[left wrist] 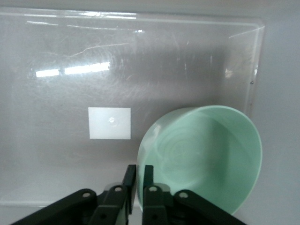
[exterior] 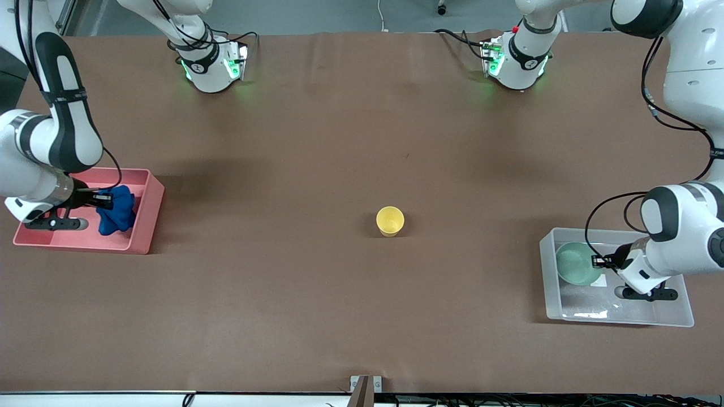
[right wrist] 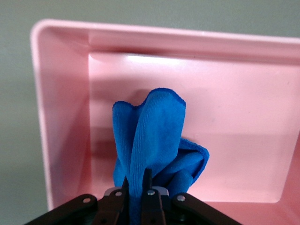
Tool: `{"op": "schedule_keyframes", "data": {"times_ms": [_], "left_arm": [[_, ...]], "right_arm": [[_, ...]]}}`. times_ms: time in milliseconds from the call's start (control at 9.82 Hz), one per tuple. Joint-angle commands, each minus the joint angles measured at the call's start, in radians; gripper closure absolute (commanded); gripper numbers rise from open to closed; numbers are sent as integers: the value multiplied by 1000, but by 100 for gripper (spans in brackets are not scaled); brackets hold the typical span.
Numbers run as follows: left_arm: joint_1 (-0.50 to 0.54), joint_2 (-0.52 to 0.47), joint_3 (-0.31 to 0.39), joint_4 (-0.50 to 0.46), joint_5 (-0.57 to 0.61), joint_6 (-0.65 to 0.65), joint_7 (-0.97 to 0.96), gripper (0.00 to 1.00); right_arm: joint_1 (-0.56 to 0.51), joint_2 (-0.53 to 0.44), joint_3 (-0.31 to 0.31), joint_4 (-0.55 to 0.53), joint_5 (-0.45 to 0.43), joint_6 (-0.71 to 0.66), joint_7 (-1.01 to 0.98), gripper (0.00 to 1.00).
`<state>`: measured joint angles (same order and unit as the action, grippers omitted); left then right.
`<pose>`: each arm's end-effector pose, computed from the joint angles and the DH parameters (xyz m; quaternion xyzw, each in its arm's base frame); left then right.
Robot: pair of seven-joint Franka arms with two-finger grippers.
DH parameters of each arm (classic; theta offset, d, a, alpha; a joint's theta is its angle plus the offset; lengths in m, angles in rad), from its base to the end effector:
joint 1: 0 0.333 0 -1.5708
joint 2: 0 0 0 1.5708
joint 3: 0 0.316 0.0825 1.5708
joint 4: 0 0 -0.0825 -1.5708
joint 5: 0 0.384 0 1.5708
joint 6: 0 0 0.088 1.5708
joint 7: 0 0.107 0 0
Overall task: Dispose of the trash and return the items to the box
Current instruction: 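Release the cloth in the pink bin while the left gripper releases the bowl, then move the left gripper to the yellow cup and grasp it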
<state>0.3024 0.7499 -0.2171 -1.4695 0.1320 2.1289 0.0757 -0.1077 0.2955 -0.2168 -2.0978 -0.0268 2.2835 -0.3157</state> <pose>0.7050 0.0925 0.2362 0.9991 -0.0066 -0.0341 0.0229 0.5394 -0.1806 0.2739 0.9978 0.0078 -0.0620 0.0228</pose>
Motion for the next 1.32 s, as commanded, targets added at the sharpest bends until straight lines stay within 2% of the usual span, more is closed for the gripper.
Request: {"op": "schedule_keyframes", "data": {"times_ms": [0,102,204,306,407,509,611,713,1019,1120,1222], "left_arm": [[-9,-61,-33,14,-22,-24,-54,0],[-29,-105,-51,15,-20,-94,-123,0],[-44,-150,-103,14,-19,-154,-236,0],[-66,-188,-172,9,-14,-211,-372,0],[-92,-196,-227,5,-12,-236,-508,0],[-126,-198,-281,-9,-5,-236,-627,0],[-191,-196,-292,-35,7,-225,-719,0],[-262,-192,-292,-60,32,-201,-828,0],[-405,-163,-292,-205,81,28,-1126,0],[-434,-141,-292,-213,81,70,-1189,0],[-463,-123,-292,-212,81,77,-1236,1]], "right_arm": [[-29,-3,7,-22,-1,27,-48,93],[-30,5,7,-21,-1,30,-48,90],[-26,13,7,-19,1,31,-46,90],[-24,16,7,-18,4,30,-46,76],[-23,14,7,-13,4,28,-43,1],[-17,5,7,-4,4,12,-34,0],[-3,-27,7,31,4,-57,-31,0],[0,-59,8,114,4,-190,-10,0],[22,-140,19,342,5,-506,144,0],[22,-197,26,357,10,-539,147,0],[22,-264,33,357,57,-574,194,0]]}}
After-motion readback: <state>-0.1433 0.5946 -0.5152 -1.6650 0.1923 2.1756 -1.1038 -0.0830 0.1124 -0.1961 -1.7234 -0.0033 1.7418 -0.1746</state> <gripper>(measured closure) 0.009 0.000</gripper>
